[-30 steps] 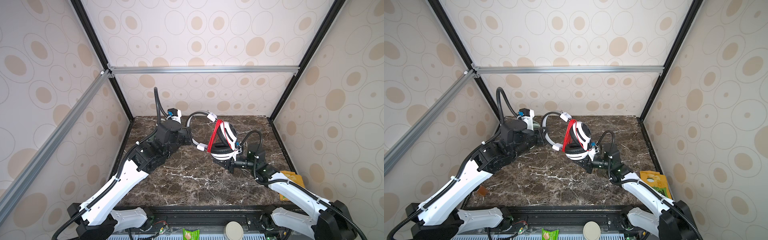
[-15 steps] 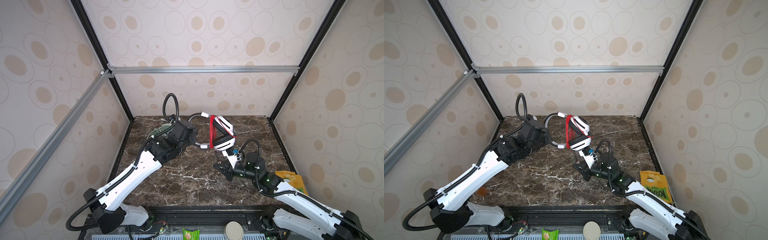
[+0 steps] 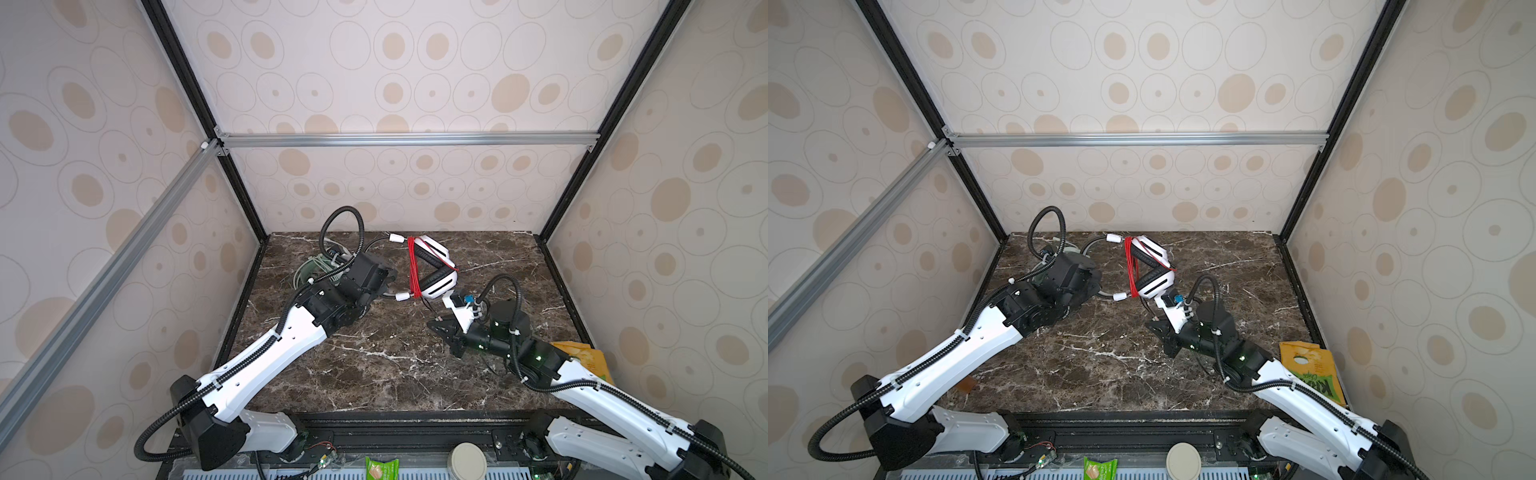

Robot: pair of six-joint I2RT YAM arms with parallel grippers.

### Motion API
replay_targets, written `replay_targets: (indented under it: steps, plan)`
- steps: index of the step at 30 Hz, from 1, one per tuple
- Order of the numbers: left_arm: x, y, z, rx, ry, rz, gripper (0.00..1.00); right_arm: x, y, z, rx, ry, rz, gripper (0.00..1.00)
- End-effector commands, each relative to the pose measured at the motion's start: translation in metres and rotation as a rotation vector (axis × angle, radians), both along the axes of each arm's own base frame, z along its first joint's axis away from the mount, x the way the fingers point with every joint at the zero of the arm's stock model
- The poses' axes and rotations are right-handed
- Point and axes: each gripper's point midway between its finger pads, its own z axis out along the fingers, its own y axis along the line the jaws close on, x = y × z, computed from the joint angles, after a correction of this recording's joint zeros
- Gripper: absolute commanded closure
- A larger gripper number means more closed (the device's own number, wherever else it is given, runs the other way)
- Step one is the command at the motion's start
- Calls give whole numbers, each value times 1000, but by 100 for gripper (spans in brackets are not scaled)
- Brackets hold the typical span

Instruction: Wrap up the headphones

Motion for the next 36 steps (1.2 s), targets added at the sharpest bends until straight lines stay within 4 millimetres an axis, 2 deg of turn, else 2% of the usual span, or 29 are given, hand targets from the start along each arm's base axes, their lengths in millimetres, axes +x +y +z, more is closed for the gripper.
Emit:
replay_targets:
  steps: [1, 8, 14, 20, 27, 36]
  plan:
    - [14, 9, 23, -22, -80, 111, 100, -8, 5, -7, -130, 1, 66, 100]
    - [17, 20, -18, 134, -29, 143, 100, 1, -10, -15, -297, 19, 3, 100]
    - [25, 9, -69, 255, 65, 96, 100, 16, -19, -36, -449, 53, -52, 100]
    - [40, -9, -112, 346, 128, 30, 100, 46, -27, -70, -574, 90, -183, 100]
    - [52, -23, -151, 446, 209, -27, 100, 70, -19, -96, -561, 203, -220, 100]
    - [56, -47, -191, 425, 274, -127, 100, 90, -14, -111, -525, 311, -218, 100]
